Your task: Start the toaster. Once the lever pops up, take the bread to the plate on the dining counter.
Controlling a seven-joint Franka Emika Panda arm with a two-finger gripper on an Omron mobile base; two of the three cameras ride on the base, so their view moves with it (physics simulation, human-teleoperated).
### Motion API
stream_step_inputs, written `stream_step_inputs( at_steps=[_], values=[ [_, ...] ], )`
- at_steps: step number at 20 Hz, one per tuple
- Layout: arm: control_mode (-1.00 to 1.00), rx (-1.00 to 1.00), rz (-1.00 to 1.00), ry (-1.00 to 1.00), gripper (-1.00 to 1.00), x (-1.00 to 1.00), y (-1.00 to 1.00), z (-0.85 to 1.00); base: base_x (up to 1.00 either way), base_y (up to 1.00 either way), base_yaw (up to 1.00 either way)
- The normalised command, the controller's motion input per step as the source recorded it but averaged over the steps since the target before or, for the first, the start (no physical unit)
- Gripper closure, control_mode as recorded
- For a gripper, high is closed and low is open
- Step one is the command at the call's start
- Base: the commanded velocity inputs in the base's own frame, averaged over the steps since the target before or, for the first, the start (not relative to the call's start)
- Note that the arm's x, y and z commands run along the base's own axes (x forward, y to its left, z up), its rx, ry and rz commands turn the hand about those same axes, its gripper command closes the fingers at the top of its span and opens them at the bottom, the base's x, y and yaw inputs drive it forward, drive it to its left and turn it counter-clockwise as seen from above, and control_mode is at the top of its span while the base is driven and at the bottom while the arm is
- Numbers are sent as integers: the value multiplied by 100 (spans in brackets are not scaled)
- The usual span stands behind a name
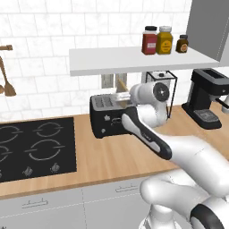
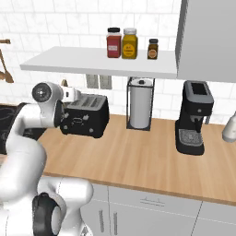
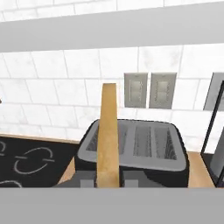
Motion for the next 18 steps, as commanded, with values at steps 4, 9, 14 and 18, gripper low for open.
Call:
stream_step_inputs(
  at_steps=[4, 9, 14, 18],
  values=[
    [-100, 0, 0, 7, 100, -100, -27, -4, 0, 0, 0],
    [-100, 0, -2, 2, 100, -96, -52, 6, 0, 0, 0],
    [-100, 0, -2, 5, 100, -86, -61, 38, 0, 0, 0],
    [-100, 0, 0, 11, 100, -70, -34, 46, 0, 0, 0]
  ],
)
